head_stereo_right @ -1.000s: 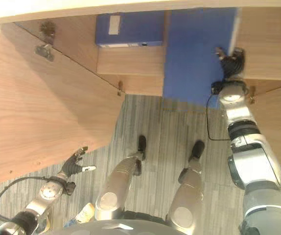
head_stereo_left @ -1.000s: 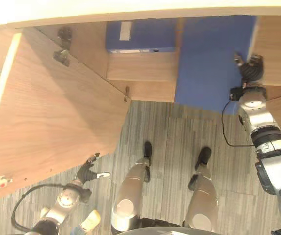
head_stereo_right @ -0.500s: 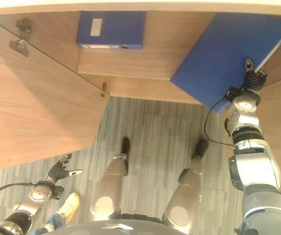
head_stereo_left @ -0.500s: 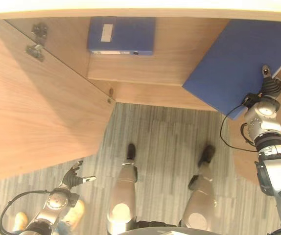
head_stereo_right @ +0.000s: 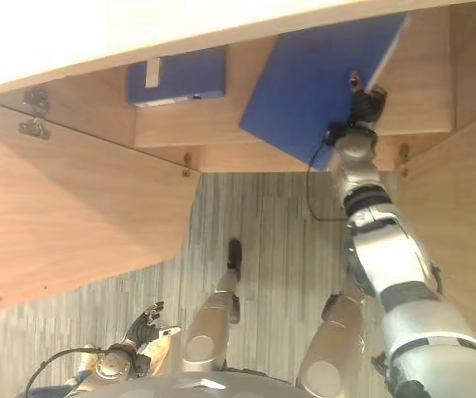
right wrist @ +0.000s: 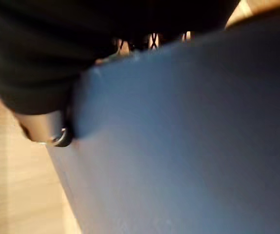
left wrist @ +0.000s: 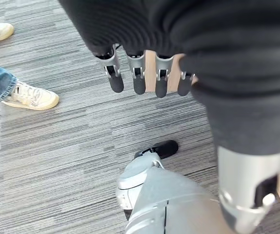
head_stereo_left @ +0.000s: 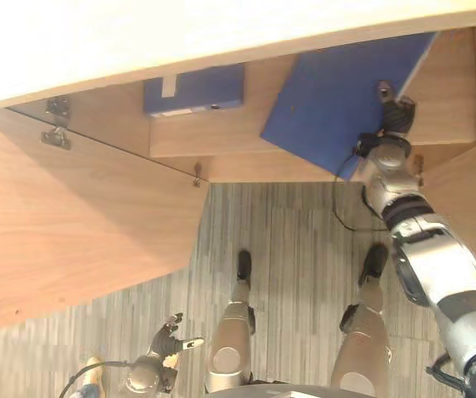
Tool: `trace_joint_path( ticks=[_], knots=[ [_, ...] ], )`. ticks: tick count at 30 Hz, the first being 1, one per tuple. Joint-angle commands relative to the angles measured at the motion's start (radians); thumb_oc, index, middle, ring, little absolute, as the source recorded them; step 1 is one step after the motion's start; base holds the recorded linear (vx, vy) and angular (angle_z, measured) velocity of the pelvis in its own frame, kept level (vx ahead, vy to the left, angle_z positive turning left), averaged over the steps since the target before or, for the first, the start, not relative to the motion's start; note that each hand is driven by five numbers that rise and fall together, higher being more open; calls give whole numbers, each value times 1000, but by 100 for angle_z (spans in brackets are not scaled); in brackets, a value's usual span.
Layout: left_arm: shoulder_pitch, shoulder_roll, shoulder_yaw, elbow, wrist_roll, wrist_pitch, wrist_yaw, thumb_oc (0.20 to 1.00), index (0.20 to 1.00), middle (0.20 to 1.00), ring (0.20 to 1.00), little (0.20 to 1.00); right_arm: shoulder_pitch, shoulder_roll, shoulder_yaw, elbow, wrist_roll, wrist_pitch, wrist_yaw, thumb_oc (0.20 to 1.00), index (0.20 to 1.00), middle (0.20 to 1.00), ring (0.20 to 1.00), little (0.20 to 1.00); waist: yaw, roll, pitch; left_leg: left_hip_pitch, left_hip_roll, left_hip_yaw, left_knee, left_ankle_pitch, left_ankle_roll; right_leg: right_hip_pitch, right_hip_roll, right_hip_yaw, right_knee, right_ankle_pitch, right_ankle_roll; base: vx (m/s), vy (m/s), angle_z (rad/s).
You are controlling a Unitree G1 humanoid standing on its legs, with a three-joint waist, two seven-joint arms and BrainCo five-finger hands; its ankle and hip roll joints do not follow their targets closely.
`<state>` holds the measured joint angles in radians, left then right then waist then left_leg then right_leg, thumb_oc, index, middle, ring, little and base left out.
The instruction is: Put the empty folder in the office cabinet
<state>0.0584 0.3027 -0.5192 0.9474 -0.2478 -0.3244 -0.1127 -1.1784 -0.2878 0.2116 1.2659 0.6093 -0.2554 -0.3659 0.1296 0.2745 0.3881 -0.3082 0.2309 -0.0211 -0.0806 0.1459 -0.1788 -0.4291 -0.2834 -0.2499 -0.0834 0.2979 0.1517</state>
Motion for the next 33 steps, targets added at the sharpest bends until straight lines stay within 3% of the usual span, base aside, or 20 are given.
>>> trace_joint_path(
  ticks=[1,5,7,8,12,14,18,24,25,26,28,33],
  knots=[
    [-92,179,-101,-55,61,-22,49,1000,1000,1000,1000,1000,-4,-21,-108,-53,80,-107,-111,200,200,200,200,200,80,-126,-7,-29,-37,-35,169,-170,0,-6,-117,48,13,-4,99,0,0,0],
    [-109,174,-128,-56,68,-24,56,1000,1000,1000,1000,1000,-42,-19,-122,-17,100,-106,-124,200,200,200,200,200,99,-122,-10,-44,-50,-50,178,-176,3,3,-125,35,11,-7,102,-12,8,40],
    [-120,182,-165,-68,95,-24,54,1000,1000,1000,1000,1000,-92,-79,-199,20,263,-137,-121,200,200,200,200,200,136,-100,-21,-71,-77,-80,190,-184,4,21,-145,8,6,-3,109,2,-3,45],
    [-118,186,-169,-75,98,-24,51,1000,1000,1000,1000,1000,-99,-97,-199,24,271,-136,-126,200,200,200,200,200,146,-95,-27,-74,-82,-87,189,-190,5,24,-146,3,7,-9,110,-5,-10,26],
    [-116,190,-174,-84,95,-23,46,1000,1000,1000,1000,1000,-104,-118,-206,23,286,-135,-126,200,200,200,200,200,149,-89,-31,-88,-94,-100,190,-181,8,24,-155,-2,5,-2,110,1,-6,25],
    [-111,212,-173,-102,95,-21,33,1000,1000,1000,1000,1000,-127,-180,-231,54,384,-130,-115,200,200,200,200,200,166,-78,-53,-102,-104,-122,184,-185,8,34,-156,-13,8,-19,110,28,-23,31],
    [-98,223,-167,-119,84,-16,24,1000,1000,1000,1000,1000,-135,-220,-250,72,429,-143,-135,200,200,200,200,200,169,-76,-60,-107,-103,-130,173,-170,7,32,-157,-13,8,-19,110,10,-11,13],
    [-99,223,-170,-125,78,-16,25,1000,1000,1000,1000,1000,-133,-240,-271,78,443,-174,-197,200,200,200,200,200,163,-69,-64,-94,-90,-123,155,-164,5,24,-148,-4,8,-27,110,7,2,3],
    [-249,223,-177,-118,56,31,57,1000,1000,1000,1000,1000,-141,-196,-246,53,439,-191,-195,200,200,200,200,200,141,-73,-79,-87,-80,-114,153,-173,2,22,-137,6,10,-36,110,0,0,0],
    [-270,218,-180,-115,50,41,57,1000,1000,1000,1000,1000,-151,-200,-247,48,435,-193,-201,200,200,200,200,200,142,-73,-67,-91,-84,-115,152,-164,2,16,-141,8,10,-28,110,20,68,-3],
    [-244,196,-138,-122,-15,29,74,1000,1000,1000,1000,1000,-172,-135,-261,94,441,-187,-252,200,200,200,200,200,148,-69,-68,-85,-72,-103,149,-172,1,5,-134,16,12,-36,108,1,27,-11],
    [-168,201,-114,-140,-23,28,81,1000,1000,1000,1000,1000,-228,-161,-247,113,468,-173,-279,200,200,200,200,200,167,-62,-61,-97,-81,-103,129,-151,-3,-8,-137,14,8,-31,110,-29,-18,-14]
  ],
)
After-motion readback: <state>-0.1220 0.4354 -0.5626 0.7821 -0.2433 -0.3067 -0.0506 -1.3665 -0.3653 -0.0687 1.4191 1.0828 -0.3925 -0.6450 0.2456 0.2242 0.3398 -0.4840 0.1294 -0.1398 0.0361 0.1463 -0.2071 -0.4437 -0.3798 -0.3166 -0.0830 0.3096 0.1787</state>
